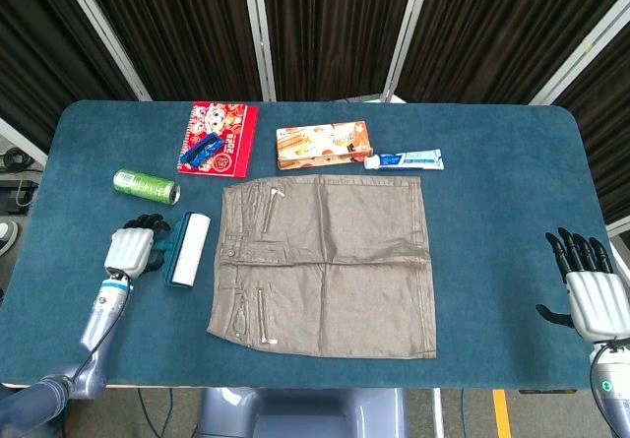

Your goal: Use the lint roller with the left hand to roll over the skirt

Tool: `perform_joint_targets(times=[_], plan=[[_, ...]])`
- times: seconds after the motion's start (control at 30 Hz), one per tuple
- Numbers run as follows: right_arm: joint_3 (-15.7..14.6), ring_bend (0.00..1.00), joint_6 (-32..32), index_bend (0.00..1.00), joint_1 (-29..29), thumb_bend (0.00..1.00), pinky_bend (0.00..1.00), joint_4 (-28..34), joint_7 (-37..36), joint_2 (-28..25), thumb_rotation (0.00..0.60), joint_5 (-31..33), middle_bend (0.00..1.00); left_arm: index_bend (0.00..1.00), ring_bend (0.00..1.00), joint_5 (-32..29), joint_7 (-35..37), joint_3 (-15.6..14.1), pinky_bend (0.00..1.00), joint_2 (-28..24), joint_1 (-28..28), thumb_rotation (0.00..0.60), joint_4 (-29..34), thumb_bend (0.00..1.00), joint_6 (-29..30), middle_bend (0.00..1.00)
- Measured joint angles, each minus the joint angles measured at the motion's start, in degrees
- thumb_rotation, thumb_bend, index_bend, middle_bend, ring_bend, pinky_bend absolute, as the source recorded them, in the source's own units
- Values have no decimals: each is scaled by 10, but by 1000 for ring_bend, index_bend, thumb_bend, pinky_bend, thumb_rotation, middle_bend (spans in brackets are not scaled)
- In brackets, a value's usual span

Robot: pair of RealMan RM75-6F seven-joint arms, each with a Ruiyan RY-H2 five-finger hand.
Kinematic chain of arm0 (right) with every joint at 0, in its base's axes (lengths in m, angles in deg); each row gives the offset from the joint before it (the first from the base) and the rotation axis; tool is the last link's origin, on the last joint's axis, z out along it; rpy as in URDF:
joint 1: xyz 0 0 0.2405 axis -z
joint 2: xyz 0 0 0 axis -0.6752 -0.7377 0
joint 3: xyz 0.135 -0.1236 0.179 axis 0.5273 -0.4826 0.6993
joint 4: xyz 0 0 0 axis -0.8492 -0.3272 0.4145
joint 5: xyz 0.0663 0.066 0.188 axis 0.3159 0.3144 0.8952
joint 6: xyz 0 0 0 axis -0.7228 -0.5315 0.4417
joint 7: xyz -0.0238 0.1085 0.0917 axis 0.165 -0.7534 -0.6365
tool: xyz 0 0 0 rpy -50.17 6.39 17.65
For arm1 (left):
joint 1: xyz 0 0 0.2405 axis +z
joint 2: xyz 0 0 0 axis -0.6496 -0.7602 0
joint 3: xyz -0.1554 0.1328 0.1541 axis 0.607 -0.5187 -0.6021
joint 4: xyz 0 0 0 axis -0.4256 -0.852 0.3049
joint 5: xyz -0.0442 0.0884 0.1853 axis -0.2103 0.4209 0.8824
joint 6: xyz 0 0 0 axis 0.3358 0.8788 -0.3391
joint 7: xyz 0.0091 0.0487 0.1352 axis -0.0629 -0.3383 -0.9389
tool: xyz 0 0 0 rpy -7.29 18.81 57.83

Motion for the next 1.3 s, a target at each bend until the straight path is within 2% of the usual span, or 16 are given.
perform_joint_targets(times=[0.3, 0.5, 0.63, 0.83, 1.07, 1.3], plan=[[0, 0, 2, 0, -1, 0, 0, -2, 4, 2, 600, 5, 0, 324, 160, 12, -5, -6, 254, -3, 5, 600, 11, 424, 22, 189], [0, 0, 3, 0, -1, 0, 0, -1, 5, 2, 600, 6, 0, 384, 216, 12, -22, -9, 285, -17, 8, 600, 37, 498, 25, 256], [-1, 0, 5, 0, -2, 0, 0, -1, 5, 2, 600, 7, 0, 399, 222, 6, -31, -8, 293, -22, 7, 600, 50, 516, 20, 264], [0, 0, 5, 0, -2, 0, 0, -2, 5, 2, 600, 9, 0, 372, 172, -2, -40, -6, 270, -20, 7, 600, 51, 498, 17, 205], [-1, 0, 7, 0, -2, 0, 0, -2, 6, 2, 600, 9, 0, 338, 158, -8, -33, -7, 260, -19, 8, 600, 44, 483, 10, 161], [-2, 0, 8, 0, -3, 0, 0, -2, 8, 3, 600, 9, 0, 360, 201, -14, -31, -7, 285, -14, 7, 600, 39, 493, -2, 218]])
